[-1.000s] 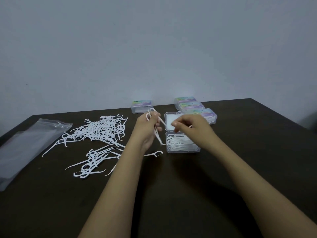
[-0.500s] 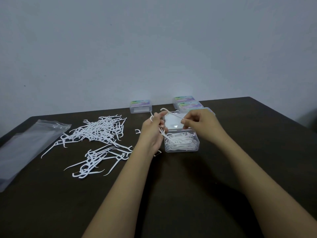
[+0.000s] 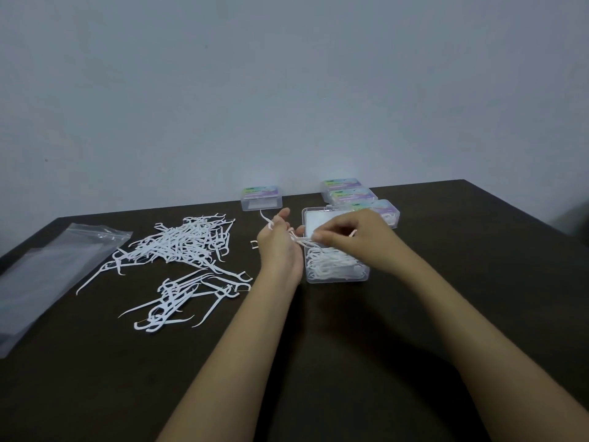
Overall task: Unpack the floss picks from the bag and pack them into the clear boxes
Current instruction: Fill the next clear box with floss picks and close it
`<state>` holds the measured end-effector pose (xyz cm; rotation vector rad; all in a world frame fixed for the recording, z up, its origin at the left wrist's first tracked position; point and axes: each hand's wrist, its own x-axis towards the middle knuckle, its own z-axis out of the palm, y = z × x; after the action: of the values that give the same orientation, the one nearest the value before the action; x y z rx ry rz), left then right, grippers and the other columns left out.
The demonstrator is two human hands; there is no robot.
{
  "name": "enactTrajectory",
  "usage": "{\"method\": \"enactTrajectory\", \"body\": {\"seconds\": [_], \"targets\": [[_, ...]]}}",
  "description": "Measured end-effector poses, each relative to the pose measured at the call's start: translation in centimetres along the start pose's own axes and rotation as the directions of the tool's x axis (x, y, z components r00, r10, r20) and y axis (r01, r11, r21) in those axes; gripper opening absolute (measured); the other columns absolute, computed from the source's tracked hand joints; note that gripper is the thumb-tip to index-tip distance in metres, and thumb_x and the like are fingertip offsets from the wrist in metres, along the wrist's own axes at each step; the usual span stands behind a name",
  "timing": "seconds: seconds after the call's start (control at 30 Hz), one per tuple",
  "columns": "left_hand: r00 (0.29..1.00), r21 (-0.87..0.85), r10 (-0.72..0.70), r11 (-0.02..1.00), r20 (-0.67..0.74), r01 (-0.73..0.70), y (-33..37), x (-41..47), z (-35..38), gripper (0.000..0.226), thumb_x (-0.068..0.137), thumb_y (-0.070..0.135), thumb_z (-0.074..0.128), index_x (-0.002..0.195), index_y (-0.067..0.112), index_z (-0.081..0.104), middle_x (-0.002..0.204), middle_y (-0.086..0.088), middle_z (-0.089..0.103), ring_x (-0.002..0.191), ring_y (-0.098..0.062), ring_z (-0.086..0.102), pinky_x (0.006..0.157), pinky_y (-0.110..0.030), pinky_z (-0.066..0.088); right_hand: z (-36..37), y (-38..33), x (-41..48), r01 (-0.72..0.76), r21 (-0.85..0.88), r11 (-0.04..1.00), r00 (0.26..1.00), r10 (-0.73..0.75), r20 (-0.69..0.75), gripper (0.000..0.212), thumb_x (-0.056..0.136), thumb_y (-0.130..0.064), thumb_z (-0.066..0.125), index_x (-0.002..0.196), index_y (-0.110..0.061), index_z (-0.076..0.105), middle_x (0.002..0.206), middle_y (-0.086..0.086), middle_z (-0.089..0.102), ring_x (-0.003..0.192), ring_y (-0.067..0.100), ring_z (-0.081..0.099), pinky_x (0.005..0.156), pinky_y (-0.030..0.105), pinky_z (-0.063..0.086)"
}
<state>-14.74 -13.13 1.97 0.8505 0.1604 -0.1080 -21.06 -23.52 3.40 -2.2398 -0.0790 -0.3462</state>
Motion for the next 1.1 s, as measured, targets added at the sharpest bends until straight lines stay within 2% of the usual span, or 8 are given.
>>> {"method": "enactTrajectory", "body": {"seconds": [0.13,0.23,0.3,0.43,0.6,0.77,1.0,1.1], "targets": [[0.996,-0.011,-0.052,0.999,0.068,0.052,-0.6,-0.7,0.2,0.031,0.101,0.009,0.030,0.078,0.010,0.050,0.077,-0.004,0.042,0.071,-0.014,0.050,0.066,-0.025,0.046,1.3,0.3,0.2,0.043,-0.102,0.994,0.999,-0.043,-0.006,0.018,0.079,-0.024,0.072,0.091,-0.010,0.074,0.077,0.016,0.069,0.060,0.011,0.050,0.060,0.024,0.038],[0.993,-0.011,-0.049,0.999,0.112,0.050,-0.9,-1.0,0.2,0.032,0.101,0.006,0.028,0.075,0.006,0.048,0.072,-0.006,0.043,0.055,-0.011,0.055,0.064,-0.024,0.047,0.8,0.4,0.3,0.053,-0.051,0.997,0.997,-0.056,-0.045,0.009,0.083,-0.015,0.067,0.083,-0.008,0.073,0.069,0.003,0.067,0.054,0.000,0.053,0.054,0.009,0.038],[0.992,-0.033,-0.045,0.998,0.121,0.050,-0.9,-0.9,0.1,0.033,0.100,0.004,0.028,0.075,0.004,0.048,0.070,-0.007,0.041,0.044,-0.008,0.056,0.064,-0.025,0.047,0.3,0.6,0.3,0.034,0.024,0.999,0.997,-0.033,-0.070,0.005,0.083,-0.013,0.067,0.080,-0.012,0.071,0.066,-0.002,0.064,0.057,0.001,0.054,0.059,0.012,0.042],[0.991,-0.058,-0.067,0.996,0.113,0.073,-1.1,-0.6,0.1,0.032,0.101,0.006,0.028,0.077,0.005,0.050,0.072,-0.007,0.039,0.065,-0.019,0.050,0.078,-0.042,0.049,0.4,0.7,0.3,0.050,0.084,0.995,0.999,-0.050,0.002,0.014,0.078,-0.009,0.071,0.085,-0.021,0.068,0.068,-0.001,0.063,0.056,-0.001,0.050,0.059,0.010,0.041],[0.992,-0.052,-0.059,0.997,0.111,0.065,-1.2,-0.5,0.0,0.031,0.101,0.005,0.027,0.080,0.006,0.049,0.071,-0.007,0.040,0.064,-0.015,0.044,0.067,-0.026,0.045,1.4,0.9,0.7,0.089,-0.096,0.991,0.995,-0.093,-0.040,0.013,0.079,-0.006,0.069,0.091,-0.011,0.074,0.064,-0.017,0.056,0.056,0.002,0.048,0.058,0.006,0.036],[0.987,-0.042,-0.037,0.998,0.155,0.044,-1.1,-0.5,0.1,0.030,0.101,0.011,0.029,0.082,0.008,0.052,0.075,-0.006,0.043,0.070,-0.013,0.044,0.094,-0.039,0.045,1.5,1.1,0.5,0.059,-0.022,0.998,0.996,-0.061,-0.064,0.013,0.078,-0.020,0.073,0.085,-0.009,0.072,0.067,-0.006,0.060,0.056,-0.001,0.050,0.058,0.008,0.037],[0.962,-0.042,-0.070,0.996,0.262,0.084,-0.9,-0.3,-0.2,0.030,0.102,0.014,0.027,0.084,0.007,0.051,0.081,-0.009,0.051,0.079,-0.016,0.055,0.063,-0.036,0.055,1.2,1.3,0.7,0.043,-0.133,0.990,0.995,-0.054,-0.079,0.017,0.078,-0.007,0.070,0.096,-0.005,0.072,0.071,-0.008,0.059,0.058,-0.004,0.053,0.061,0.003,0.040],[0.946,0.040,-0.102,0.995,0.308,0.094,-0.8,-0.3,-0.4,0.031,0.102,0.016,0.028,0.086,0.006,0.053,0.084,-0.011,0.055,0.082,-0.019,0.057,0.075,-0.031,0.051,0.5,1.3,0.7,0.028,-0.151,0.988,0.995,-0.042,-0.087,0.018,0.081,-0.009,0.067,0.099,-0.007,0.072,0.078,-0.004,0.062,0.064,-0.002,0.051,0.061,0.005,0.040]]}}
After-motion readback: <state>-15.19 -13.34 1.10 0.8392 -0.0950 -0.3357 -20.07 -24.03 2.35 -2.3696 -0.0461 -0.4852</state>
